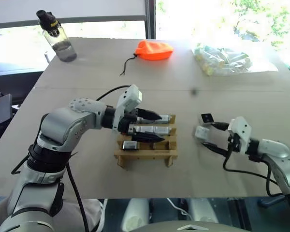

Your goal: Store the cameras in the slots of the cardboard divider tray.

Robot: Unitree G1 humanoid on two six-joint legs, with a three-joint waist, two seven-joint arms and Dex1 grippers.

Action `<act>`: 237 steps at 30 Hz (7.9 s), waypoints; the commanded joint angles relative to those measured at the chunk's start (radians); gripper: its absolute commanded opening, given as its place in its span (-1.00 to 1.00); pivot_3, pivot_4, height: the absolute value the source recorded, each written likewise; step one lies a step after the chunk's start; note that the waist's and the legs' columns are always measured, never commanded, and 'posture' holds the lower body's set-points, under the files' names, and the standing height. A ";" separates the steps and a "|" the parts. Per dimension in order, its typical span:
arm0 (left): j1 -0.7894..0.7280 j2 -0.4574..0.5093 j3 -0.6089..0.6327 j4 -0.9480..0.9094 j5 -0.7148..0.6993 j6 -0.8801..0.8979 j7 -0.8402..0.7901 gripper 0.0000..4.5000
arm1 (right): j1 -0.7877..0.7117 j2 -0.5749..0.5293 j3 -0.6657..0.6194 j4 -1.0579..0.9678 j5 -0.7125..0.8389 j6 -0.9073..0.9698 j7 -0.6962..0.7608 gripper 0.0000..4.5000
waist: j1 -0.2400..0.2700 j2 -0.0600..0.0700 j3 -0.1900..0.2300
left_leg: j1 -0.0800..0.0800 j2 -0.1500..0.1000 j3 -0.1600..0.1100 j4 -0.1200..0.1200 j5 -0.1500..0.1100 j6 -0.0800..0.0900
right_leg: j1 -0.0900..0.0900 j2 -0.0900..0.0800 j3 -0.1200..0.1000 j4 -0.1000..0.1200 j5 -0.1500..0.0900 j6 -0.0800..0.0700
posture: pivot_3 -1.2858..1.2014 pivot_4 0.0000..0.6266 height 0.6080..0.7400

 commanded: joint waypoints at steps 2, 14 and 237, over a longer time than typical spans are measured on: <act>-0.001 0.020 0.043 -0.037 -0.024 0.004 -0.003 1.00 | -0.037 0.010 0.021 0.065 -0.053 -0.020 0.017 0.96 | 0.002 0.000 0.000 | -0.001 0.000 -0.001 0.000 0.000 0.000 | 0.000 0.000 -0.001 0.000 0.000 0.000 | 0.03 -0.52 0.78; 0.014 0.036 0.052 -0.038 -0.027 0.006 0.002 1.00 | -0.066 0.024 0.029 0.102 -0.103 -0.136 0.101 -0.22 | 0.001 0.000 0.000 | -0.004 0.000 -0.001 0.001 0.000 0.000 | -0.003 0.000 -0.001 0.000 0.000 0.000 | 0.03 -0.52 0.78; 0.178 0.169 -0.034 -0.027 0.311 -0.387 -0.176 0.55 | 0.198 0.005 -0.278 -0.001 0.377 -0.159 0.610 1.00 | 0.002 -0.001 -0.001 | -0.002 0.001 -0.001 0.001 0.001 -0.001 | -0.003 0.001 -0.002 0.002 0.000 0.000 | 0.03 -0.52 0.78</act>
